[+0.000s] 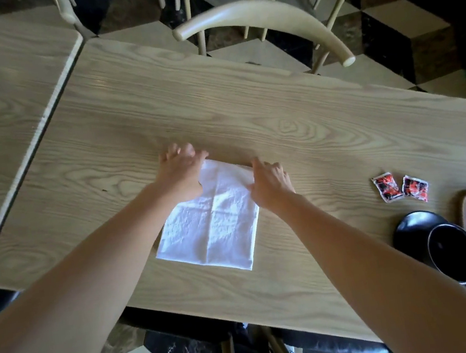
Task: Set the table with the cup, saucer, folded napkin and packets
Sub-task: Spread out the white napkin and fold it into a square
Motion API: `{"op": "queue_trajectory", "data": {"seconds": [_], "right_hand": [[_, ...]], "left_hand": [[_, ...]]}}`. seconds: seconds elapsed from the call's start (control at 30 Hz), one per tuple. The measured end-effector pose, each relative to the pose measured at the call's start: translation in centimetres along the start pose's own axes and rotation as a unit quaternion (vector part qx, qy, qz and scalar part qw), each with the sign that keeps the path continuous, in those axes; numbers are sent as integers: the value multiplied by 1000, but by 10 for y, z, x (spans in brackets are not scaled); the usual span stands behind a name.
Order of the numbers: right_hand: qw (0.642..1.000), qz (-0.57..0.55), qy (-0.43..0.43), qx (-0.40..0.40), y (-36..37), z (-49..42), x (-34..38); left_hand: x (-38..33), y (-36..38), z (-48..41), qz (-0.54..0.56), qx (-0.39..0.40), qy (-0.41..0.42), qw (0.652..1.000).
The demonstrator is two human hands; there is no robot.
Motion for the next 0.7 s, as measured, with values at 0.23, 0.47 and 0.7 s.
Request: {"op": "queue_trajectory", "data": {"seconds": [0.23,0.47,0.7], "right_hand": [[992,-115,-40,-24,-43,20,1],[988,-130,-70,-52,-86,54,-4],[993,-60,-91,-36,-69,103,-41]], "left_hand": [[-6,-26,9,113,-9,48,992],[-22,-59,30,127,-38,85,988],[-77,-53,96,92,-127,181,971]]}}
Point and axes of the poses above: each hand's wrist, its own z-axis away from the middle knuckle, its own y-axis out of the palm, x = y × z, the point moved 7 cm from there along -z, towards the middle knuckle, and after that the axes turned 14 degrees about -z, right-handed, at the moved point
